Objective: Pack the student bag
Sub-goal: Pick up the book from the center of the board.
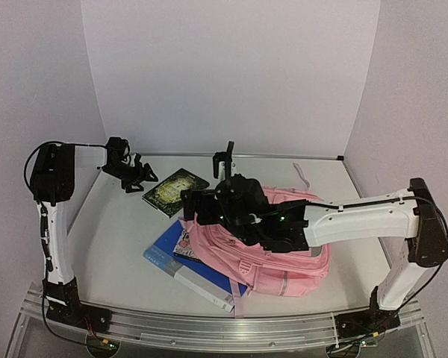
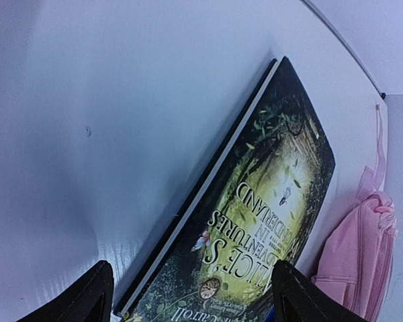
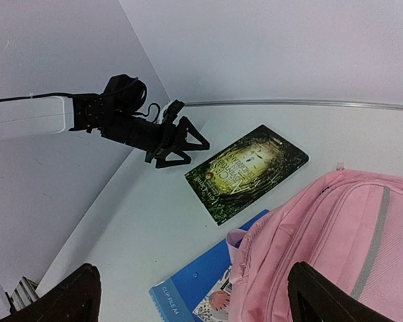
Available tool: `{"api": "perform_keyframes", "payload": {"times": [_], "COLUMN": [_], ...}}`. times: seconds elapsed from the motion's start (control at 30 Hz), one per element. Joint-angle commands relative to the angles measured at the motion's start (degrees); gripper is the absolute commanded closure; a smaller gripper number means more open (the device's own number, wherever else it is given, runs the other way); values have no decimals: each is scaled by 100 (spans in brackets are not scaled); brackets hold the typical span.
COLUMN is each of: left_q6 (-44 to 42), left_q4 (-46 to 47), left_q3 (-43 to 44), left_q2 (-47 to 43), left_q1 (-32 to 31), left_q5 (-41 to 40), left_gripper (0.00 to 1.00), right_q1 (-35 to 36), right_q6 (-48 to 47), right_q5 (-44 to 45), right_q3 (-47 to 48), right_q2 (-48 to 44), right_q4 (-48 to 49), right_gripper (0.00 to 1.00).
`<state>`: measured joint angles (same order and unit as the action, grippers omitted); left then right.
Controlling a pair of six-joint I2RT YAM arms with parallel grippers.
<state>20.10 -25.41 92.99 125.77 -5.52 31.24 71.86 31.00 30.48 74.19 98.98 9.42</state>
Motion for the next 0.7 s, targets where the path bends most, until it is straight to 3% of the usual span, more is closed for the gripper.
{"api": "perform_keyframes", "payload": {"times": [0.0,0.4,0.53,0.67], "left_q6": [-187,-290,173,689], "left_q4": [55,586,1117,1699], "left_q3": [138,-1364,-2228,-3076], "left_q2": [83,-717,-1337,-2022], "left_q1": [-235,-1022,-1211,-1240], "left_q5": [392,361,303,292], "left_gripper": [19,23,25,26], "right_q1": [-349,-856,-1129,-1266], "right_q6": [532,1175,1478,1364], "right_q5": [-800,-1325,-1619,-1929], "right_q3": [390,932,1230,1725], "right_q2": [437,1474,1869,2279], "right_q4": [-218,-230,-237,-247], "right_gripper": [5,8,11,19]}}
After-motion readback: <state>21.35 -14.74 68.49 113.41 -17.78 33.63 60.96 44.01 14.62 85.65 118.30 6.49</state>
